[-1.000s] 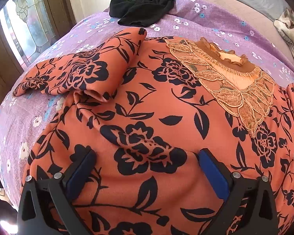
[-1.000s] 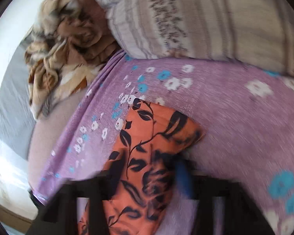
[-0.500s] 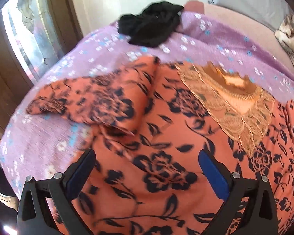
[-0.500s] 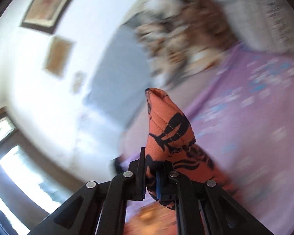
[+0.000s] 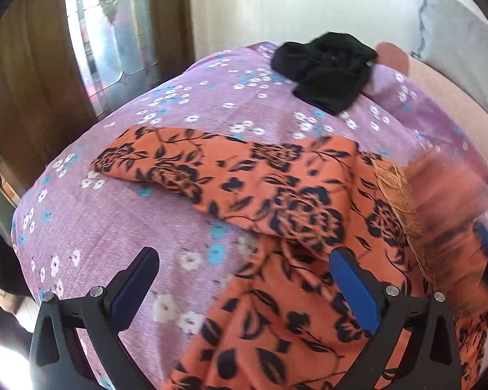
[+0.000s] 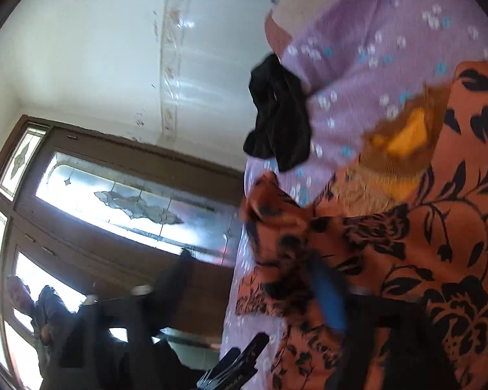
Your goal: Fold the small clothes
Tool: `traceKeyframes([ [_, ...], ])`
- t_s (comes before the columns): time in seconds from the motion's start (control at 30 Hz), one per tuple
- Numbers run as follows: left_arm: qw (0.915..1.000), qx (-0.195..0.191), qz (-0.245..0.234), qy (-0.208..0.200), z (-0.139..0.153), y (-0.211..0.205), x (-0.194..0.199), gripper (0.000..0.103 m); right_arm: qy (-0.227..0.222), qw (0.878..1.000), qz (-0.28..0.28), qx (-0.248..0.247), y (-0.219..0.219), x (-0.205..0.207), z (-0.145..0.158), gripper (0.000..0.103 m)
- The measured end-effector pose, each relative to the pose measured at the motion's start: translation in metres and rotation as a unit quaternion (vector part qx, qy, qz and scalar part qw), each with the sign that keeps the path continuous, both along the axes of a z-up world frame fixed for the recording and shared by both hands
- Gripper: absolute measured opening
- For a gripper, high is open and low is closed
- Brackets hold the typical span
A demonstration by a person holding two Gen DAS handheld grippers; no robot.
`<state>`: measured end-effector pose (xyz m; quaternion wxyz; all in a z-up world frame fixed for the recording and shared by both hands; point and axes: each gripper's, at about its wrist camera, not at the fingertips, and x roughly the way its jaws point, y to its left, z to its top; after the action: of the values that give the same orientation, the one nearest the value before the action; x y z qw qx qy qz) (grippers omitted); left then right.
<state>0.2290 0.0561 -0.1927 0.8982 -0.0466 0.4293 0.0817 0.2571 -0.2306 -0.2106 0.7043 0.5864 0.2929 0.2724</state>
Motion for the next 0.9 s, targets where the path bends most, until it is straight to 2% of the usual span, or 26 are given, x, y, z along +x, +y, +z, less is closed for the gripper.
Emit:
traceKeyframes([
  [0.07,0.9999,-0.014,0.010,0.000,0.001,0.011,0.000,0.103,-0.020,1.000,-0.001,-0.005,-0.002,-0.006,0.001,0.093],
  [0.2,0.9988,-0.049,0.003,-0.006,0.002,0.016,0.001,0.103,-0.010,0.995,-0.026,-0.101,-0.028,-0.025,0.020,0.092],
  [0.27,0.9978,-0.061,-0.019,-0.020,0.004,0.009,0.001,0.103,0.010,0.986,-0.051,-0.159,-0.052,-0.044,0.024,0.090],
  [0.33,0.9961,-0.063,-0.051,-0.036,0.007,-0.004,0.003,0.097,0.029,0.973,-0.081,-0.214,-0.081,-0.064,0.027,0.079],
  [0.37,0.9949,-0.064,-0.068,-0.038,0.007,-0.010,0.004,0.091,0.040,0.968,-0.092,-0.230,-0.096,-0.072,0.026,0.073],
  [0.43,0.9926,-0.060,-0.099,-0.036,0.003,-0.027,0.009,0.078,0.060,0.961,-0.116,-0.243,-0.127,-0.086,0.019,0.070],
  [0.5,0.9908,-0.052,-0.121,-0.030,-0.002,-0.042,0.014,0.055,0.089,0.954,-0.135,-0.251,-0.155,-0.090,0.004,0.061],
  [0.53,0.9898,-0.046,-0.133,-0.024,-0.006,-0.051,0.018,0.051,0.103,0.954,-0.141,-0.245,-0.166,-0.092,-0.002,0.060],
  [0.67,0.9859,-0.039,-0.163,0.005,-0.019,-0.075,0.028,0.048,0.144,0.956,-0.137,-0.217,-0.197,-0.087,-0.033,0.050],
  [0.73,0.9841,-0.044,-0.171,0.015,-0.023,-0.084,0.033,0.048,0.141,0.959,-0.133,-0.207,-0.199,-0.082,-0.039,0.049],
  [0.8,0.9845,-0.028,-0.173,0.013,-0.025,-0.089,0.037,0.046,0.138,0.961,-0.125,-0.207,-0.197,-0.076,-0.041,0.049],
  [0.83,0.9847,-0.020,-0.173,0.016,-0.027,-0.090,0.039,0.041,0.140,0.960,-0.118,-0.211,-0.195,-0.072,-0.044,0.049],
  [0.9,0.9843,-0.018,-0.172,0.033,-0.032,-0.090,0.044,0.005,0.149,0.959,-0.105,-0.216,-0.187,-0.066,-0.051,0.049],
])
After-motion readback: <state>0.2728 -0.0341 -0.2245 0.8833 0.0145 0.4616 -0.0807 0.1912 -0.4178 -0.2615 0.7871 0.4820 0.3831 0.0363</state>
